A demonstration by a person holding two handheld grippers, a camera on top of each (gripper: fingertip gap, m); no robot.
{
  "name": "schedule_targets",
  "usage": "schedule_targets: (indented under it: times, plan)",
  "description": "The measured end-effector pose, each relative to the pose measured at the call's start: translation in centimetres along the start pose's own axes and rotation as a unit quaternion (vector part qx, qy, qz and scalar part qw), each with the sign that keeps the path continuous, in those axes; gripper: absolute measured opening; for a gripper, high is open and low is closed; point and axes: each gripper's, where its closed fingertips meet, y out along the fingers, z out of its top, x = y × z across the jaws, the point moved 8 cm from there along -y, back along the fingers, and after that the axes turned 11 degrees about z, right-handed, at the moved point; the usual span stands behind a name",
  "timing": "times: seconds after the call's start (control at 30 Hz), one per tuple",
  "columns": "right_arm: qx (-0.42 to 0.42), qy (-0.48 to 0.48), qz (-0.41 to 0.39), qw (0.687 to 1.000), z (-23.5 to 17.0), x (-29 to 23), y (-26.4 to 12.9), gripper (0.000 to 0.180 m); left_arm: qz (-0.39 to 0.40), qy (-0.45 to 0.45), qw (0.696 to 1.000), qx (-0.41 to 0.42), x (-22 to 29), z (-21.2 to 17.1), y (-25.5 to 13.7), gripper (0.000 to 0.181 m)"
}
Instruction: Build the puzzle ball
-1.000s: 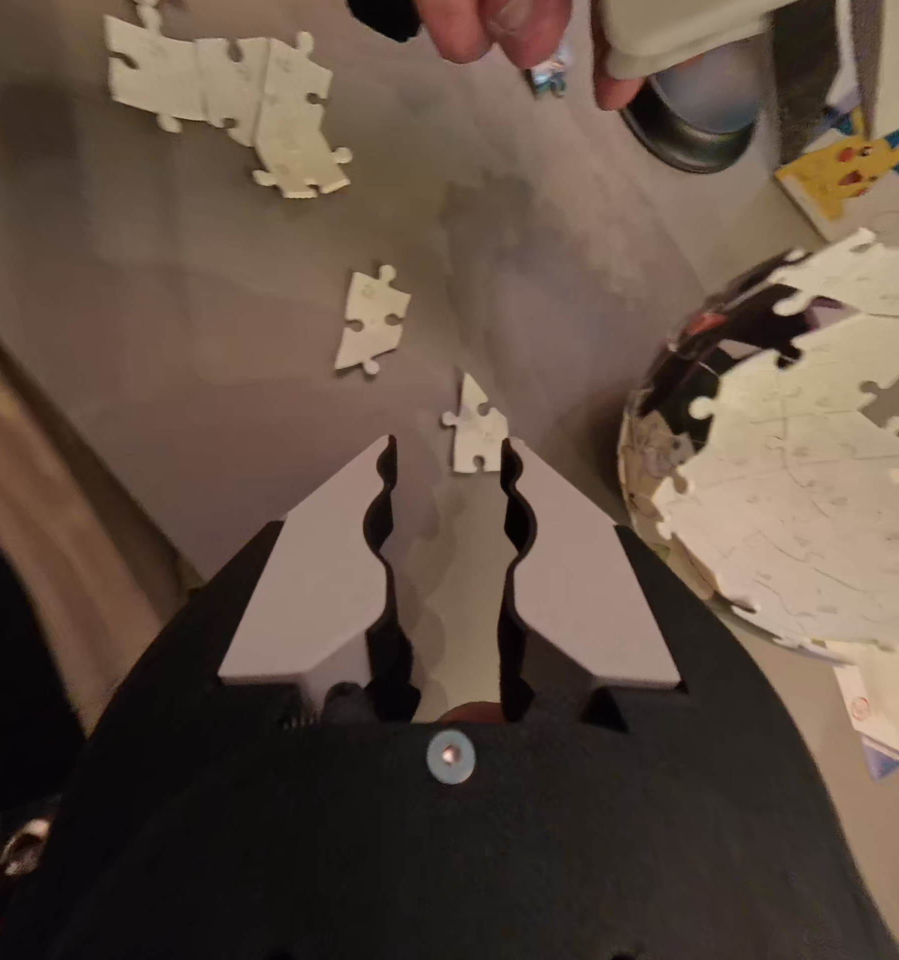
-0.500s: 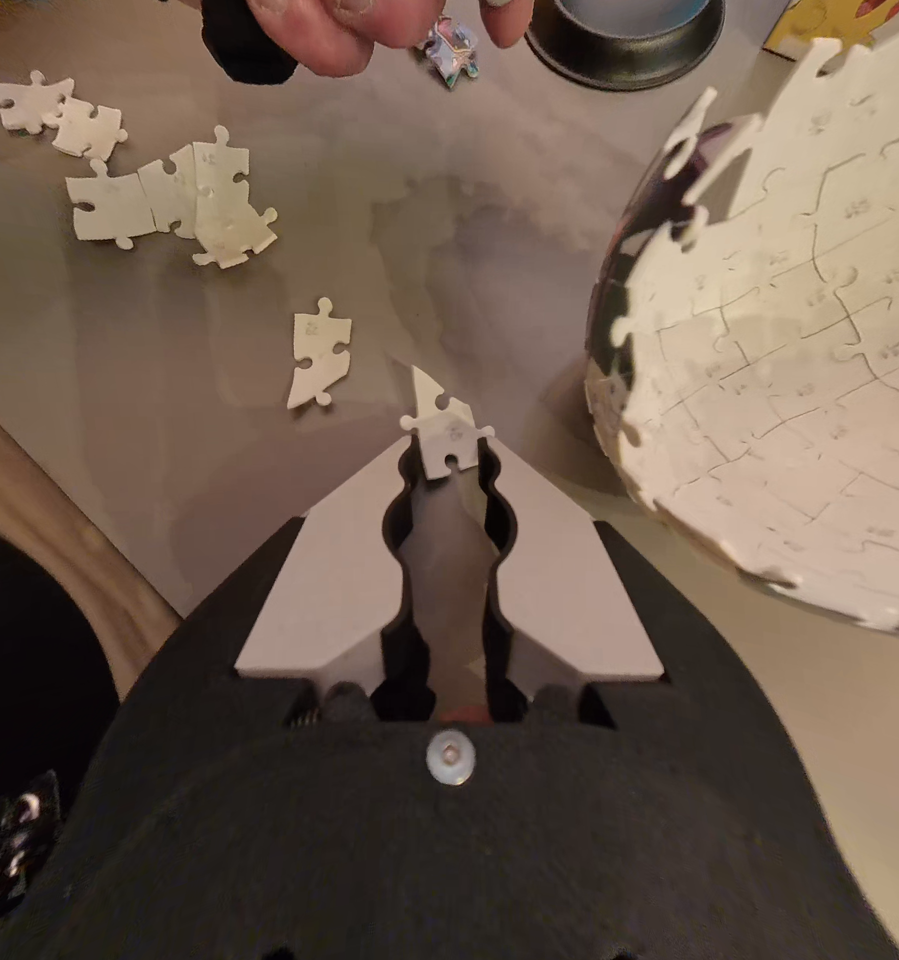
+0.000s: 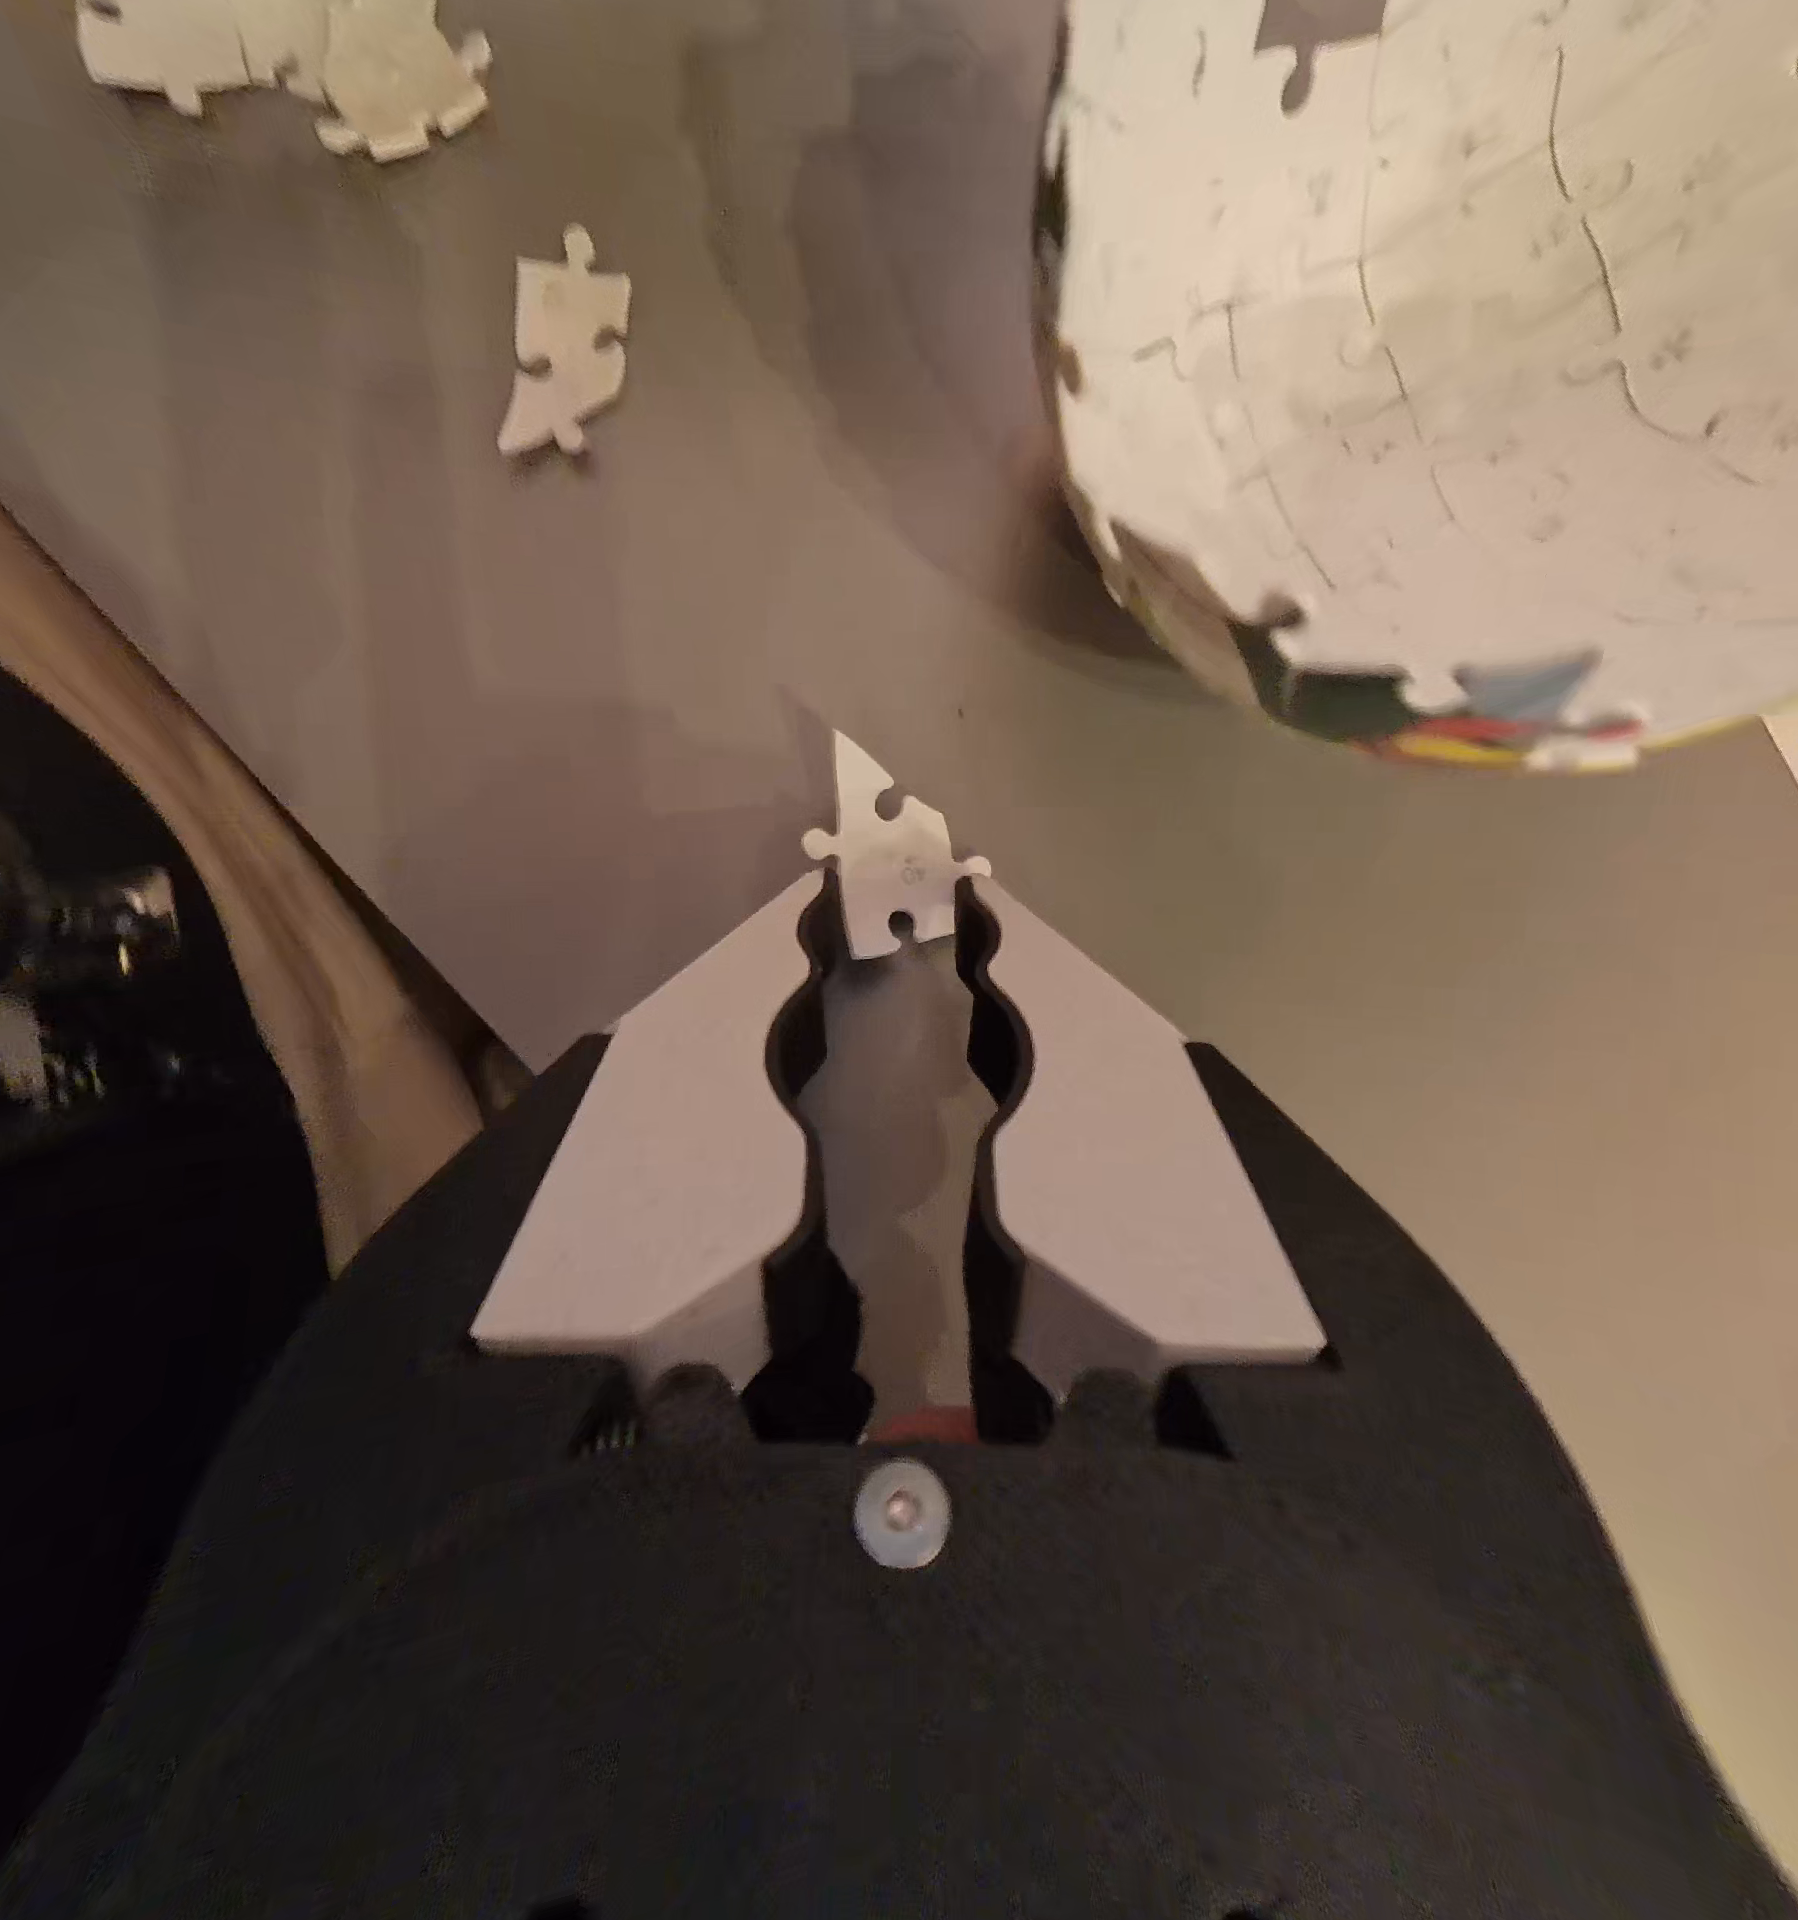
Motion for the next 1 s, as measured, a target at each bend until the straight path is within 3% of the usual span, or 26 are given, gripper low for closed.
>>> schedule_targets:
  times: [0.4, 0.67, 0.93, 1.0]
  plan:
    - [-0.032, -0.036, -0.026, 0.999, -1.6, 5.3, -3.7, 0.021, 0.057, 0.038, 0.997, -0.045, 0.1, 1.7, 1.8, 0.059]
    - [-0.035, -0.035, 0.001, 0.999, -1.7, 6.2, -3.9, 0.024, 0.043, 0.025, 0.997, -0.053, 0.2, 1.8, 2.4, 0.061]
    - [0.082, 0.079, 0.033, 0.993, 3.1, 8.5, -8.8, 0.028, 0.033, 0.024, 0.998, -0.046, 0.3, 2.1, 2.3, 0.060]
    - [0.078, 0.081, 0.029, 0.993, 4.5, 8.8, -9.1, 0.029, 0.030, 0.024, 0.998, -0.048, 0.3, 2.0, 2.4, 0.060]
